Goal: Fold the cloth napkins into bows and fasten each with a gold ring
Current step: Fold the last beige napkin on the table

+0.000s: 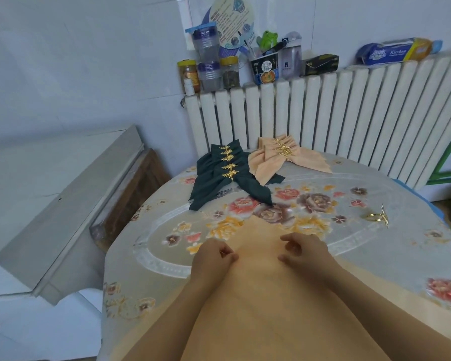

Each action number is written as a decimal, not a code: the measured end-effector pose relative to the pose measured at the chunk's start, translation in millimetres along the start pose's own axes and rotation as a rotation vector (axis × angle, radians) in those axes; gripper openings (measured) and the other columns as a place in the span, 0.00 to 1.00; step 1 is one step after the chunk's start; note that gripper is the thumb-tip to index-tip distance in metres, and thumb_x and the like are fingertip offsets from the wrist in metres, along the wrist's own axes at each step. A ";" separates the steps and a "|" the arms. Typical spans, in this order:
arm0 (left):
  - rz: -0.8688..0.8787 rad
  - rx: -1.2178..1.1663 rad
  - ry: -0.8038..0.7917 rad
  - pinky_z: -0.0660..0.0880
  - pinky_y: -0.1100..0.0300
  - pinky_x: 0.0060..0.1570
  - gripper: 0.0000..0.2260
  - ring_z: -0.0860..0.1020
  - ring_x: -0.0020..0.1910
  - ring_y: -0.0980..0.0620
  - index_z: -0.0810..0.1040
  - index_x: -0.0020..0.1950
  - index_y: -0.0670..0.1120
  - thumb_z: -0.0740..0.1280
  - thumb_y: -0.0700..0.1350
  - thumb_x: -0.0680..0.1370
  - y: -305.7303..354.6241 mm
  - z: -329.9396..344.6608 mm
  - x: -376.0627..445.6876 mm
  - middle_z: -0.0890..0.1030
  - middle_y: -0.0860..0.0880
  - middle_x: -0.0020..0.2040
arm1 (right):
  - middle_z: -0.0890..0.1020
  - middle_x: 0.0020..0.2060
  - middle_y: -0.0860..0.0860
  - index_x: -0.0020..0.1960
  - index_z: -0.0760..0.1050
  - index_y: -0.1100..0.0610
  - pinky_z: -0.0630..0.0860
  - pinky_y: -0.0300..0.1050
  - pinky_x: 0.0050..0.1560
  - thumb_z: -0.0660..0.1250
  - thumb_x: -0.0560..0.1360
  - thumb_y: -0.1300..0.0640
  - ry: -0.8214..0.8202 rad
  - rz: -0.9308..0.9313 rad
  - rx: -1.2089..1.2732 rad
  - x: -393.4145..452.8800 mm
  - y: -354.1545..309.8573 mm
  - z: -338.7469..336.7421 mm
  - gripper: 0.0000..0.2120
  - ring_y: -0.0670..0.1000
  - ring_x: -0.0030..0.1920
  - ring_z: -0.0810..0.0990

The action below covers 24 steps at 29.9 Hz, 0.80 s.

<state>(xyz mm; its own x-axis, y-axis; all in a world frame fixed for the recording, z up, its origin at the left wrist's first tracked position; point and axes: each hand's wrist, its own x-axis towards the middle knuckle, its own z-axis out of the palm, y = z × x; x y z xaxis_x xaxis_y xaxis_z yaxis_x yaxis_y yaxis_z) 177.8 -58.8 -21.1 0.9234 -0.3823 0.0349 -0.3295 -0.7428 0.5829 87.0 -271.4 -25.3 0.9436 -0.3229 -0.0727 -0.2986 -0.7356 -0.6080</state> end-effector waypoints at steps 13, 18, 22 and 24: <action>0.008 0.098 0.191 0.67 0.59 0.52 0.03 0.70 0.52 0.51 0.76 0.49 0.49 0.63 0.46 0.77 5.7 32.8 46.6 0.76 0.52 0.49 | 0.74 0.59 0.50 0.61 0.71 0.51 0.64 0.44 0.60 0.62 0.75 0.41 0.247 0.106 -0.308 55.7 -7.6 20.2 0.19 0.52 0.60 0.68; -0.140 0.075 -0.047 0.72 0.54 0.56 0.11 0.74 0.53 0.50 0.73 0.53 0.52 0.67 0.53 0.73 9.4 23.3 64.1 0.77 0.53 0.48 | 0.79 0.52 0.48 0.57 0.74 0.49 0.68 0.46 0.54 0.64 0.74 0.43 0.205 0.100 -0.197 68.6 -8.7 20.8 0.15 0.51 0.55 0.74; -0.169 0.061 -0.155 0.73 0.55 0.51 0.06 0.77 0.49 0.52 0.73 0.40 0.54 0.68 0.53 0.72 11.2 18.9 74.4 0.76 0.56 0.41 | 0.74 0.34 0.45 0.34 0.67 0.48 0.65 0.45 0.45 0.66 0.73 0.45 0.131 0.134 -0.186 77.5 -14.1 17.5 0.13 0.50 0.45 0.75; -0.153 -0.040 -0.134 0.74 0.56 0.50 0.06 0.77 0.47 0.52 0.74 0.37 0.54 0.68 0.51 0.73 8.0 21.9 80.2 0.77 0.57 0.39 | 0.73 0.32 0.44 0.32 0.66 0.47 0.66 0.45 0.44 0.66 0.73 0.45 0.154 0.136 -0.119 83.1 -13.4 18.9 0.15 0.49 0.43 0.75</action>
<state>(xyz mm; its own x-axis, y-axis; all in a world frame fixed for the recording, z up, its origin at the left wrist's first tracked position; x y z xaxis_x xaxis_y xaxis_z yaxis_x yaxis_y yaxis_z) 244.9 -107.4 -31.5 0.9270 -0.3378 -0.1631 -0.1766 -0.7766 0.6047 172.1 -277.1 -38.1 0.8633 -0.5043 -0.0205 -0.4449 -0.7410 -0.5030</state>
